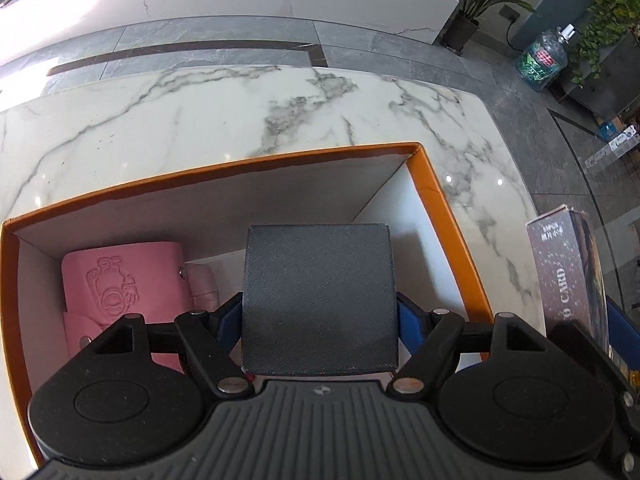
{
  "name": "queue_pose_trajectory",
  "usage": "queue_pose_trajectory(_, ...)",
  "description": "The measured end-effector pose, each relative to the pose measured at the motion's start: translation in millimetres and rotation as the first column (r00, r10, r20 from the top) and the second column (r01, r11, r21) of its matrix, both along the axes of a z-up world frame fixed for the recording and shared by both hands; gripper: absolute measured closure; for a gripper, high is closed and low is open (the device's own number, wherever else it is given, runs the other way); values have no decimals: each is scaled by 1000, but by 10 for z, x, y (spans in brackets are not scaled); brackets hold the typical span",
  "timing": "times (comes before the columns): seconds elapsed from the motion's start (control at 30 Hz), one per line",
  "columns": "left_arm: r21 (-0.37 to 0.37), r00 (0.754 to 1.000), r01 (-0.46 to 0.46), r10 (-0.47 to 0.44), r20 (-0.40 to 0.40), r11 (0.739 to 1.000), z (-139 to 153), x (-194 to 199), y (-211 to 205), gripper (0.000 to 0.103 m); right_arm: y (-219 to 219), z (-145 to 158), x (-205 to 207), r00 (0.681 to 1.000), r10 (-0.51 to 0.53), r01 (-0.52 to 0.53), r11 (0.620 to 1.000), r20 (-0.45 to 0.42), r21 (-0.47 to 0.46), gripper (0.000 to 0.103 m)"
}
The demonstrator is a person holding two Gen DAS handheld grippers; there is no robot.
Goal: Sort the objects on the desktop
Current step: 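Lower the black box into the shoebox with the left tool while the right tool lowers the book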
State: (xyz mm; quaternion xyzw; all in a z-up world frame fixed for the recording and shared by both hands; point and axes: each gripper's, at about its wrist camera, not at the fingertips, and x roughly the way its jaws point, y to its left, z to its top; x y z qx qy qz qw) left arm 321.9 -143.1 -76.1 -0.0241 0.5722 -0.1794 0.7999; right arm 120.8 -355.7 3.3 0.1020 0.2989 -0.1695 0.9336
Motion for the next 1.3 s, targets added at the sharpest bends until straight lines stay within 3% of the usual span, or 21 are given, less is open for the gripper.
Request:
queue_pose_trajectory(0.43, -49, 1000, 2, -1, 25, 999, 74, -19, 110, 12, 79, -48, 17, 1000, 25, -25, 1000, -12, 5, 43)
queue_pose_trajectory(0.57, -69, 996, 23, -16, 90, 997, 324, -136, 254, 13, 143, -12, -5, 998, 58, -58, 998, 12, -2, 43)
queue_pose_trajectory(0.77, -44, 977, 3, 7, 215, 999, 716, -311, 652, 18, 438, 29, 72, 984, 177, -178, 983, 34, 36, 43)
queue_pose_trajectory(0.97, -10, 958, -51, 52, 283, 999, 809, -444, 1147, 18, 747, -140, 359, 967, 238, -237, 971, -96, 20, 43)
queue_pose_trajectory(1.13, -8, 965, -110, 109, 238, 994, 636, -438, 1558, 19, 817, -321, 632, 951, 221, -224, 974, -215, 11, 43)
queue_pose_trajectory(1.3, -64, 967, -152, 162, 197, 986, 479, -515, 1913, 19, 872, -476, 904, 927, 191, -217, 975, -324, -46, 43)
